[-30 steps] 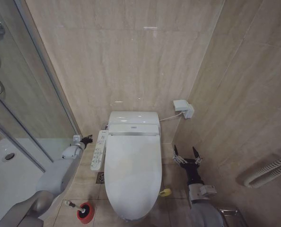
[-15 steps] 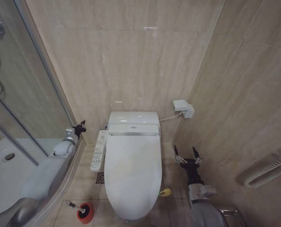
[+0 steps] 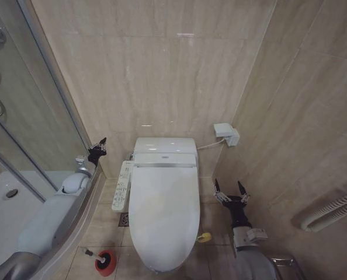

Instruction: Open the toilet lid, clean the toilet bowl with a toilet brush, close the toilet lid, and flush.

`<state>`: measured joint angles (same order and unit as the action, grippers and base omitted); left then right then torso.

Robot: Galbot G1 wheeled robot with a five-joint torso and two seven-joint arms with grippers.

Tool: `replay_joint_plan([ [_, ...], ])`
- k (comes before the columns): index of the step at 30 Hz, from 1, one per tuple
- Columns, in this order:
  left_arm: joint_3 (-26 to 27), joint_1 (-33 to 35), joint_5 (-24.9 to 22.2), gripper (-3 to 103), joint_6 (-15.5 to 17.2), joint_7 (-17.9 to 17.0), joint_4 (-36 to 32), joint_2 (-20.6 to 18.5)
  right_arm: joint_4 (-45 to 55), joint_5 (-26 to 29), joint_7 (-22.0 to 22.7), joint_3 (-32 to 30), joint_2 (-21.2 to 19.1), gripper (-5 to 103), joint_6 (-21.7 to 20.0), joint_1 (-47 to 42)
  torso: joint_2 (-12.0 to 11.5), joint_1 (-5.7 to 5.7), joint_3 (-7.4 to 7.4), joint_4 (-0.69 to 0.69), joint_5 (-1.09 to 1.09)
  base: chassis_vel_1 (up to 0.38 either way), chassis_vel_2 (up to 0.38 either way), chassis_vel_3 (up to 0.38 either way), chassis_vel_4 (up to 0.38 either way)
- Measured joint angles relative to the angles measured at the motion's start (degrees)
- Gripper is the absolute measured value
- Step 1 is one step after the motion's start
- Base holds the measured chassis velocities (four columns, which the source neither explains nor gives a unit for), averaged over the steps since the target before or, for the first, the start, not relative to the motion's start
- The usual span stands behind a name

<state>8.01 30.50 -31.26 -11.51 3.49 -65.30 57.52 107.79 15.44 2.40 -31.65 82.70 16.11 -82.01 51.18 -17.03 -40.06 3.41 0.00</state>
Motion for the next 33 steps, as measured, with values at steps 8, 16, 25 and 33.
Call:
replay_joint_plan([
  [8, 0.0, 0.3, 0.1, 0, -0.4, 0.0, -0.3, 0.5, 0.0, 0.0, 0.0, 0.0, 0.0, 100, 0.0, 0.0, 0.0, 0.0, 0.0, 0.0, 0.0, 0.0, 0.0, 0.0, 0.0],
  [16, -0.1, 0.3, 0.2, 0, -0.4, 0.2, -0.2, 0.6, 0.0, 0.0, 0.0, 0.0, 0.0, 100, 0.0, 0.0, 0.0, 0.02, 0.01, 0.0, 0.01, -0.015, 0.011, 0.017, -0.018],
  [25, -0.4, 0.3, 0.3, 0, -0.4, 0.4, 0.3, 1.0, 0.0, 0.0, 0.0, 0.0, 0.0, 100, 0.0, 0.0, 0.0, -0.02, -0.01, -0.01, 0.01, -0.042, 0.058, 0.05, -0.051],
  [33, -0.8, 0.2, 0.1, 0, -1.1, 1.1, 0.2, 1.6, 0.0, 0.0, 0.0, 0.0, 0.0, 100, 0.0, 0.0, 0.0, 0.01, 0.0, 0.0, 0.01, 0.0, 0.0, 0.0, 0.0],
])
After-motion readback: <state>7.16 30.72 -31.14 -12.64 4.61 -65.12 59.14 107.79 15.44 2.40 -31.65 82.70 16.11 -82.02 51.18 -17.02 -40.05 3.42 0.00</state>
